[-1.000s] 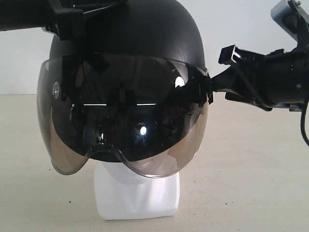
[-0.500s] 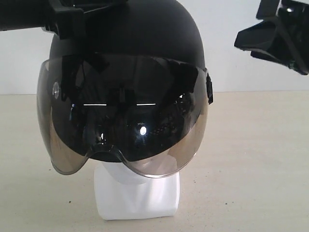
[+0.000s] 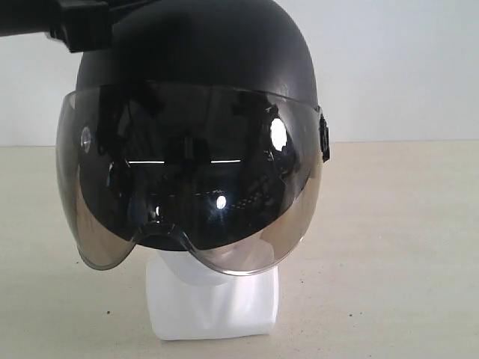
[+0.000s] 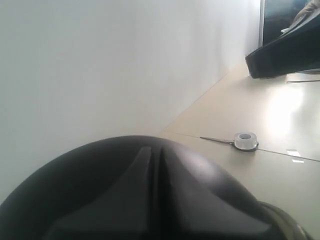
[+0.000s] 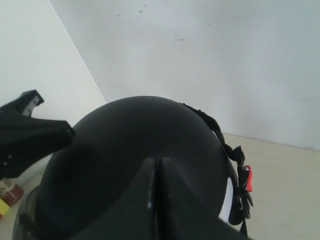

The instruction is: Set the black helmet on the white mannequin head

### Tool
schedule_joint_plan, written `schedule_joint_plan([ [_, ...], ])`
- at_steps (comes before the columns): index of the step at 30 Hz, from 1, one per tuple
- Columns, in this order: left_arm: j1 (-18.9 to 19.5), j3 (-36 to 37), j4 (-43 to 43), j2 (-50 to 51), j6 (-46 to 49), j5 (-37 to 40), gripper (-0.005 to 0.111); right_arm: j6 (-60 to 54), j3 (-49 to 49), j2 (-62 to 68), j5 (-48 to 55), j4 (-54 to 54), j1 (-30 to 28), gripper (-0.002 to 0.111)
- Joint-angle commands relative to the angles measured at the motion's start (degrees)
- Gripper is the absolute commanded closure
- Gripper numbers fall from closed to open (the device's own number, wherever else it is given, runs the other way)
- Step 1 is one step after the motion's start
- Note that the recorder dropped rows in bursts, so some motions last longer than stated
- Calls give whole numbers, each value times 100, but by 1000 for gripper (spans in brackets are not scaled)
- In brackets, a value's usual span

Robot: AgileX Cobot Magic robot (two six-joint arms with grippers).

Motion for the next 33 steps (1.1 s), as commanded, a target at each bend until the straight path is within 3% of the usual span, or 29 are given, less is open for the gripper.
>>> schedule_joint_plan([
  [1, -1, -19, -44, -343, -69, 82, 102, 44, -328, 145, 461, -354, -18, 108],
  [6, 82, -512, -20, -317, -142, 72, 102, 31, -925, 564, 1525, -566, -18, 108],
  [9, 311, -958, 601, -168, -781, -59, 102, 31, -1439, 855, 2114, -610, -8, 108],
  [12, 738, -1459, 1574, 78, -1834, -713, 102, 183, -1952, 1073, 2569, -850, -8, 108],
  [16, 1416, -2054, 1574, 600, -2242, -1869, 102, 409, -2482, 1301, 3025, -1067, -8, 108],
  [20, 1852, -2621, 1569, 1245, -2399, -3270, 102, 534, -2890, 1593, 3466, -1094, 53, 108],
  [21, 1896, -2773, 1519, 1437, -2412, -3642, 102, 588, -2969, 1683, 3512, -1135, 165, 108],
  [24, 1930, -3072, 1558, 1874, -2485, -3643, 102, 777, -3289, 1943, 3512, -1615, 732, 108],
  [29, 1916, -3110, 1574, 2089, -2470, -3643, 102, 1850, -4079, 2513, 3512, -3557, 1872, 108],
  [33, 1916, -3110, 1574, 2123, -2359, -3643, 102, 2022, -4538, 3015, 3512, -3865, 2373, 108],
])
